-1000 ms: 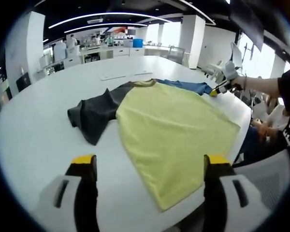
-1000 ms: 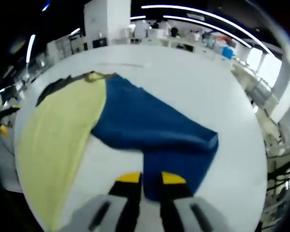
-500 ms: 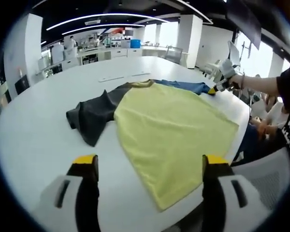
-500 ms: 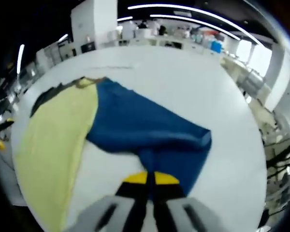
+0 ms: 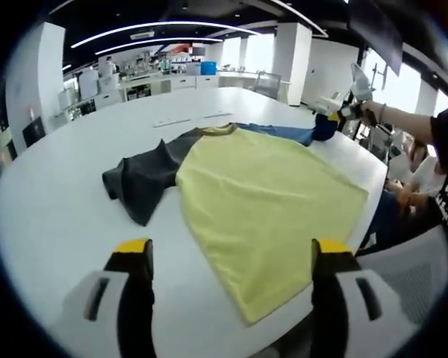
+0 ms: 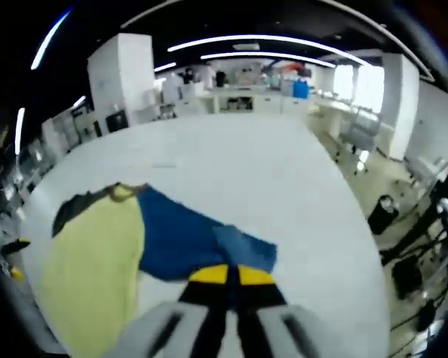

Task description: Fold the garment on the visible template until the final outline fits inside the template.

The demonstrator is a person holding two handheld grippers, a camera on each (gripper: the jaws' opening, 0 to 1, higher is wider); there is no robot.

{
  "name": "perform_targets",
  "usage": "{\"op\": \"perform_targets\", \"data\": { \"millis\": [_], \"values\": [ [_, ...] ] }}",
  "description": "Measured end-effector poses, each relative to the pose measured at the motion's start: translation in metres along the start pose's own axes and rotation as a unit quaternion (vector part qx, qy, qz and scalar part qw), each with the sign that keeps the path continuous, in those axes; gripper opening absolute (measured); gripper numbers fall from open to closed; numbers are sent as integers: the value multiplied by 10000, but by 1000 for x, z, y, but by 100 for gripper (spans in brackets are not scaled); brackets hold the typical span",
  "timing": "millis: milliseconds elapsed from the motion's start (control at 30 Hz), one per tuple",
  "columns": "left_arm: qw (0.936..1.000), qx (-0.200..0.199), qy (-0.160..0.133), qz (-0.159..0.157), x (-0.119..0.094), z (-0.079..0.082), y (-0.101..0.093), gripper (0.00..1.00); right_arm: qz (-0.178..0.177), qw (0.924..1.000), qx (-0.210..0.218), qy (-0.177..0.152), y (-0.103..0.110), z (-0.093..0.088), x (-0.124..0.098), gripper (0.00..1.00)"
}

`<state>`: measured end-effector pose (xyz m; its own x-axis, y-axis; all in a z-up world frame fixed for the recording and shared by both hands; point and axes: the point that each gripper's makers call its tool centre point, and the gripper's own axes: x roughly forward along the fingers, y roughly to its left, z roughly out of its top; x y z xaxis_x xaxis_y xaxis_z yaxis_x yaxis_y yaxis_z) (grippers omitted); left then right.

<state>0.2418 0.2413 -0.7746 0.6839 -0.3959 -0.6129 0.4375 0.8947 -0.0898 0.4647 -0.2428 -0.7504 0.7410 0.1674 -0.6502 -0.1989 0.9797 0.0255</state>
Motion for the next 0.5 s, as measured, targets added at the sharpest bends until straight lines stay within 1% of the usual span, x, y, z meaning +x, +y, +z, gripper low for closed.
{"op": "perform_targets", "data": {
  "millis": [33, 100, 167, 200, 267, 300, 333, 367, 500],
  "values": [
    [10000, -19, 19, 13, 0, -1, 1, 83, -204, 9997, -108, -66, -10, 4, -3, 0],
    [10000, -25, 37, 22, 0, -2, 2, 83, -300, 9994, -154, -59, -22, 7, -5, 0],
    [10000, -49, 21, 19, 2, -3, 3, 83, -457, 9988, -142, -57, -29, 8, -9, 0],
    [10000, -50, 18, 14, 2, -2, 2, 83, -530, 9985, -164, -35, -38, 8, -10, 0],
    [10000, -41, 38, 17, 1, -2, 1, 82, -617, 9980, -161, 0, -49, 6, -11, 0],
    [10000, -3, 88, -13, 1, -3, 0, 81, -730, 9972, -130, 38, -47, 3, -15, 0],
    [9999, 45, 102, -22, 1, -3, 0, 81, -773, 9969, -122, 59, -51, 2, -15, 0],
    [9999, 98, 87, -27, 1, -1, 0, 82, -851, 9963, -114, 71, -61, 2, -15, 0],
    [9999, 117, 16, -95, 0, 4, -1, 86, -985, 9948, -128, 205, -70, -7, -16, 0]
  ]
}}
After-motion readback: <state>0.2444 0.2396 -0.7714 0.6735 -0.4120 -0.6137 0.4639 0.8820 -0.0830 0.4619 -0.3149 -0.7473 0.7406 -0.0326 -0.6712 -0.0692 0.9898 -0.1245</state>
